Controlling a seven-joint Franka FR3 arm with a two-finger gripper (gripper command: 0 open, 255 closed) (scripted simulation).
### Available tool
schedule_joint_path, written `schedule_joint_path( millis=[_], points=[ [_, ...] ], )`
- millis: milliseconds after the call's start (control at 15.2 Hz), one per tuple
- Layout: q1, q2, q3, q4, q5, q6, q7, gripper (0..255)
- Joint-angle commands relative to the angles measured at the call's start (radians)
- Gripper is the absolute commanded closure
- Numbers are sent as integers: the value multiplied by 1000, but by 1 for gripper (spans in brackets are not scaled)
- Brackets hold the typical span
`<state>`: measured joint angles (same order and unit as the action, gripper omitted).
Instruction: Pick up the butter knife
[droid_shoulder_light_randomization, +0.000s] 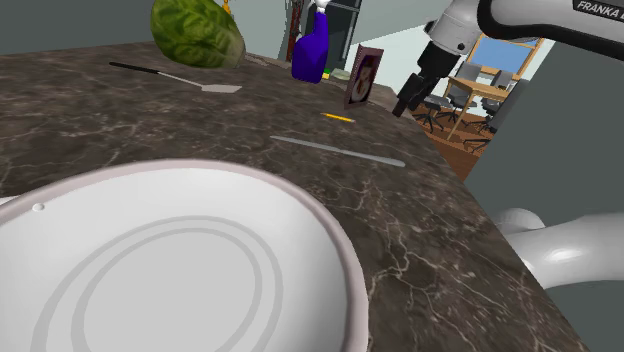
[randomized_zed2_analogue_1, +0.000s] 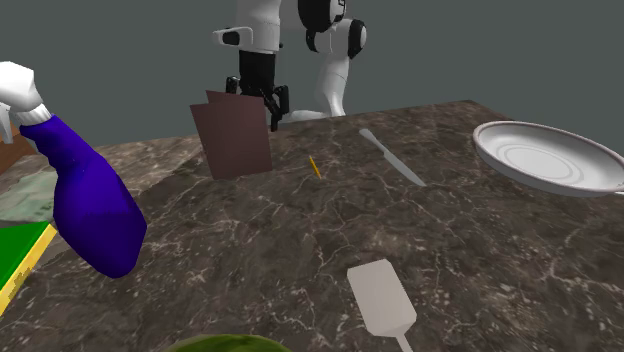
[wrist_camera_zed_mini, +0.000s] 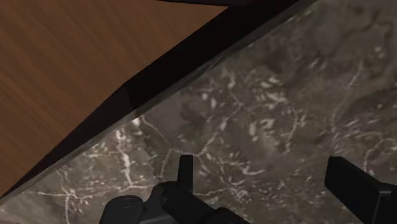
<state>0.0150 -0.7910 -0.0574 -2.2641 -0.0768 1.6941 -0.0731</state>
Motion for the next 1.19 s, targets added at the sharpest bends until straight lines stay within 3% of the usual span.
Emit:
schedule_joint_path(
  millis=[0,1122],
  points=[
    [0,0,0,0,0,0,0,0],
    [200,366,281,399,140,-332,47,0]
  ],
)
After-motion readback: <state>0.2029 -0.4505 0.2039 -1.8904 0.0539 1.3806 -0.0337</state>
